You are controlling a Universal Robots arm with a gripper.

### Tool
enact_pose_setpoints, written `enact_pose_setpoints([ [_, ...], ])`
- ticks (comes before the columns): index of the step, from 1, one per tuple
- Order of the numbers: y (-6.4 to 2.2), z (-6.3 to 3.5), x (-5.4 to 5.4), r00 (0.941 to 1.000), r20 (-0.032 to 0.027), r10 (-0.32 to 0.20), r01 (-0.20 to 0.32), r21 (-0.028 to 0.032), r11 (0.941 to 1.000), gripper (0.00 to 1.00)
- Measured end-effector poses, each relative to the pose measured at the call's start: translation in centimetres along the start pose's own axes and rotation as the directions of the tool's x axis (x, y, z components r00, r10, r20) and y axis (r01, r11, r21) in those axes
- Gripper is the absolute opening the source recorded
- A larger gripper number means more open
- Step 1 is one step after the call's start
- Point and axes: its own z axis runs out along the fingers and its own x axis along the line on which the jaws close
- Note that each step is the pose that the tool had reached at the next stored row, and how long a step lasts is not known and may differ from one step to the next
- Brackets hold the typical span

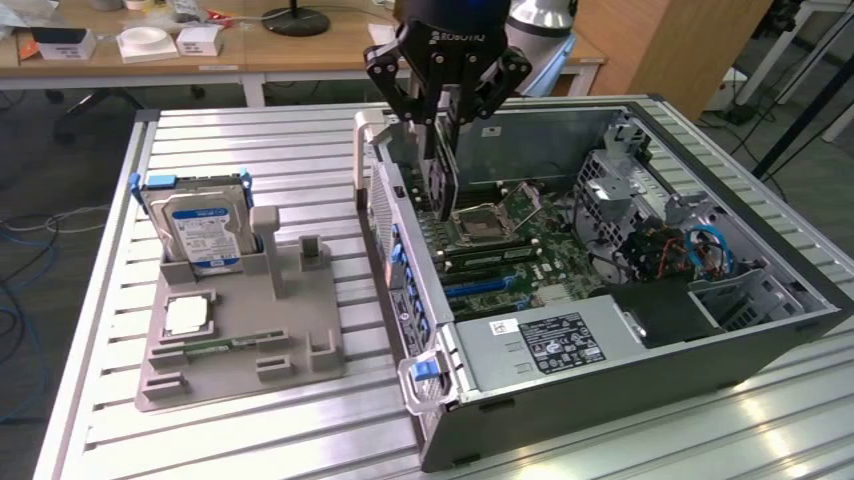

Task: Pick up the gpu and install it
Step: 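Pick up the gpu and move the gpu toward the slot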

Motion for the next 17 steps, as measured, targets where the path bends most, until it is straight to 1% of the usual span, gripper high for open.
enact_pose_setpoints([
  [17, 0.07, 0.03, -0.86, 1.0000, 0.0000, 0.000, 0.000, 0.0000, 1.0000, 0.26],
])
